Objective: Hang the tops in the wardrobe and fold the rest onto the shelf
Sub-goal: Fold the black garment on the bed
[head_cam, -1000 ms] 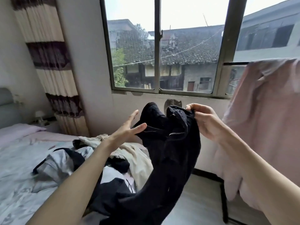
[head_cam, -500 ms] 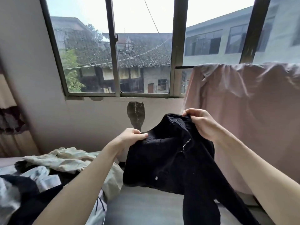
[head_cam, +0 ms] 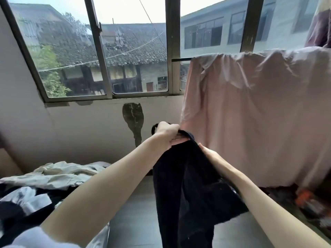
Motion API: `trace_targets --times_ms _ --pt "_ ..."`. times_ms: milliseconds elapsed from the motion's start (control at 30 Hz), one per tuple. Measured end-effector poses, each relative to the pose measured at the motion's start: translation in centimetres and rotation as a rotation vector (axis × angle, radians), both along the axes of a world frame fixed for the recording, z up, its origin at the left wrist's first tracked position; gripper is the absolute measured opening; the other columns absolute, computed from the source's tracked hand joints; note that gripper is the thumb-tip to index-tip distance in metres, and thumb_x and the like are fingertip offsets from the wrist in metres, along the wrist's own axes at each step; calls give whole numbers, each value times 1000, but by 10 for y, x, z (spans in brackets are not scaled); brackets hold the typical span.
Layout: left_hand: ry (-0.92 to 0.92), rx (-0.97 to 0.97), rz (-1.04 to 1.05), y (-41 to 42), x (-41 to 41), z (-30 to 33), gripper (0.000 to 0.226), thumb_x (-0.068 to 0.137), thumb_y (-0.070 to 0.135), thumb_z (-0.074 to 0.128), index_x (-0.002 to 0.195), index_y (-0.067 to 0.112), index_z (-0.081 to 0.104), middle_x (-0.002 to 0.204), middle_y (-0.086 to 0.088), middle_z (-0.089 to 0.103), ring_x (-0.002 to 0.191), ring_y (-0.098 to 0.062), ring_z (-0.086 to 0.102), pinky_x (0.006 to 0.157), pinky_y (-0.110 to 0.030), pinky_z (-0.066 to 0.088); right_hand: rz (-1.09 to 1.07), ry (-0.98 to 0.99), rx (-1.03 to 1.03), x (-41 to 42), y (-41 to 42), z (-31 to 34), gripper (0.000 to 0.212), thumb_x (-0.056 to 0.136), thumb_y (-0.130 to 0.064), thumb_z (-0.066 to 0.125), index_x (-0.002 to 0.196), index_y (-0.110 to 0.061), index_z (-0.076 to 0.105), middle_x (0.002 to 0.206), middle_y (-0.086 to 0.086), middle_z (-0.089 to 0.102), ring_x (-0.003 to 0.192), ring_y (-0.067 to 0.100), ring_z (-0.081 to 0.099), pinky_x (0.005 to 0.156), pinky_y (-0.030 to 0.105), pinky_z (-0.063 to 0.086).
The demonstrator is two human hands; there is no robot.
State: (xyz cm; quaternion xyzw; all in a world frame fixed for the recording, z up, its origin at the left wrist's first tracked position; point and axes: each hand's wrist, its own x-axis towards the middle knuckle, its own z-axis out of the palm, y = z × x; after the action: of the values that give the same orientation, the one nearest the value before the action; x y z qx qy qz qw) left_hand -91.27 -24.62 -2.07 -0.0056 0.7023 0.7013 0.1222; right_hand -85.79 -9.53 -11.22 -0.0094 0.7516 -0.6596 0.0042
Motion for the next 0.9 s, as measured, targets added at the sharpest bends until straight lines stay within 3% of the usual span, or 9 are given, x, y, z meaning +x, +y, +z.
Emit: trace_targets --times_ms 67,133,300,433,500,633,767,833,900 --pt "1 25 25 -1 1 -2 18 91 -4 48 75 -7 55 51 -16 64 46 -23 66 43 -25 53 103 23 42 6 5 2 75 74 -73 49 133 -28 52 124 -19 61 119 2 51 104 26 37" --pt "9 55 59 -6 2 -4 16 92 -4 47 78 -8 55 55 -19 64 45 -24 65 42 -25 53 231 -59 109 15 5 5 71 73 -78 51 131 -37 52 130 -17 57 121 1 51 105 28 38" --pt "108 57 151 -38 3 1 17 92 0 48 76 -2 51 70 -20 63 55 -24 66 51 -30 58 98 -123 537 5 -18 -10 23 90 -29 58 95 -7 66 96 7 71 98 28 65 86 36 49" --pt "209 -96 205 -87 13 4 16 90 2 51 74 -1 54 68 -19 67 57 -22 69 50 -26 56 -106 -83 544 -17 -37 0 21 94 -28 54 101 -12 67 94 3 68 88 20 62 76 28 50" --pt "224 -188 234 -119 17 0 16 89 5 52 73 1 56 63 -14 67 50 -16 67 45 -19 51 -107 -31 632 -30 -47 23 24 92 -31 59 93 -9 67 78 1 62 73 16 56 58 20 42" --pt "219 -492 284 -185 21 -15 24 86 17 57 64 9 56 52 0 56 42 -12 53 44 -16 43 -38 156 620 -47 -80 67 26 85 -37 67 80 -11 68 66 -2 59 58 8 52 49 11 38" --pt "350 -657 250 -250 26 -29 27 88 46 59 97 20 56 95 4 58 91 -14 57 78 -28 42 93 380 732 -52 -131 94 23 84 -26 70 66 -15 61 67 -3 58 59 9 54 52 11 42" --pt "285 -588 -34 -267 36 -41 45 83 56 60 121 36 48 121 14 49 118 -6 44 91 -25 34 162 456 861 -51 -146 100 22 84 -27 70 80 -5 67 79 6 63 74 20 59 69 26 51" --pt "188 -557 -282 -267 46 -57 45 80 57 64 121 49 47 121 24 53 122 3 42 93 -15 34 203 499 898 -50 -153 102 24 84 -25 70 88 -2 69 86 12 67 82 25 61 77 35 52"
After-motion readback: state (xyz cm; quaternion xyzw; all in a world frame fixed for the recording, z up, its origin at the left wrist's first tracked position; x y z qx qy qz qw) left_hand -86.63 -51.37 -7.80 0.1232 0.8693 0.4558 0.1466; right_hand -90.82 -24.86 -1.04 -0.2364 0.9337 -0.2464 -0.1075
